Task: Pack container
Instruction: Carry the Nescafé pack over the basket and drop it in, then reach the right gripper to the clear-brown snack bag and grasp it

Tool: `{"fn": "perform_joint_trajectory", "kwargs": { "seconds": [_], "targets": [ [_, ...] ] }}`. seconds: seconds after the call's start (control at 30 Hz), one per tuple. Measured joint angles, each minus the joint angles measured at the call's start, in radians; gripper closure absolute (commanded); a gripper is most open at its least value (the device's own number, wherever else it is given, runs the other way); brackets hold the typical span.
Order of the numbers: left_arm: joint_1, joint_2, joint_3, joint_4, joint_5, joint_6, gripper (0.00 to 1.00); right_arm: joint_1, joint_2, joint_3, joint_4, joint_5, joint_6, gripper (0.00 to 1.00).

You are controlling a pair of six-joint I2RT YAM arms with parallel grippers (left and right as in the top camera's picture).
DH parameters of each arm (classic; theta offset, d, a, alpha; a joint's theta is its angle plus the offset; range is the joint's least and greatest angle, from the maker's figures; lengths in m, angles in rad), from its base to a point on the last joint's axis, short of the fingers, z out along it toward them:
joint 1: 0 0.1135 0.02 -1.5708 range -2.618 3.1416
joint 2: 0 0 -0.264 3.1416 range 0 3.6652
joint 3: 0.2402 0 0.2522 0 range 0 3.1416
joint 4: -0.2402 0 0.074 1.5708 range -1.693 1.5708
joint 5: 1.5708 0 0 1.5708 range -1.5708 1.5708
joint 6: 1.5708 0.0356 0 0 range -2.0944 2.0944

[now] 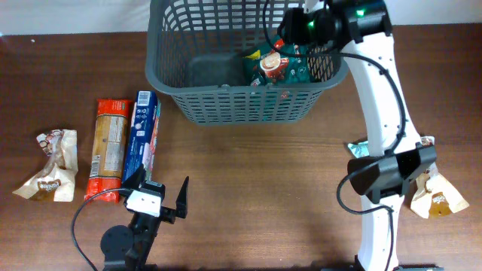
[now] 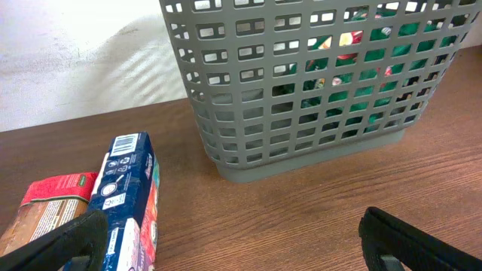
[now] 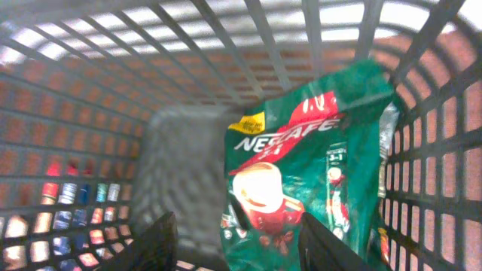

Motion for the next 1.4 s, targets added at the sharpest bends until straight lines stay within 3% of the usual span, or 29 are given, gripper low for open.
{"fn": "perform_joint_trajectory", "kwargs": {
  "seconds": [0.3, 0.4, 0.6, 0.77, 1.17, 1.4],
  "targets": [
    [0.0, 0.0, 0.0, 0.0, 0.0, 0.0, 0.01, -0.043, -0.192, 0.196, -0.097, 0.126, -0.061, 0.46],
    [0.0, 0.0, 0.0, 0.0, 0.0, 0.0, 0.01, -0.126, -0.28, 0.216, -0.124, 0.185, -0.076, 0.45],
    [0.0, 0.0, 0.0, 0.0, 0.0, 0.0, 0.01, -0.417, -0.361, 0.138, -0.135, 0.264, -0.093, 0.35],
    [0.0, 0.0, 0.0, 0.0, 0.0, 0.0, 0.01, -0.589, -0.357, -0.14, -0.183, 0.288, -0.14, 0.33],
    [0.0, 0.0, 0.0, 0.0, 0.0, 0.0, 0.01, -0.683, -0.324, -0.881, -0.055, 0.35, -0.365, 0.28],
    [0.0, 0.0, 0.0, 0.0, 0.0, 0.0, 0.01, -0.779, -0.323, -1.139, 0.061, 0.413, -0.459, 0.28]
  ]
}}
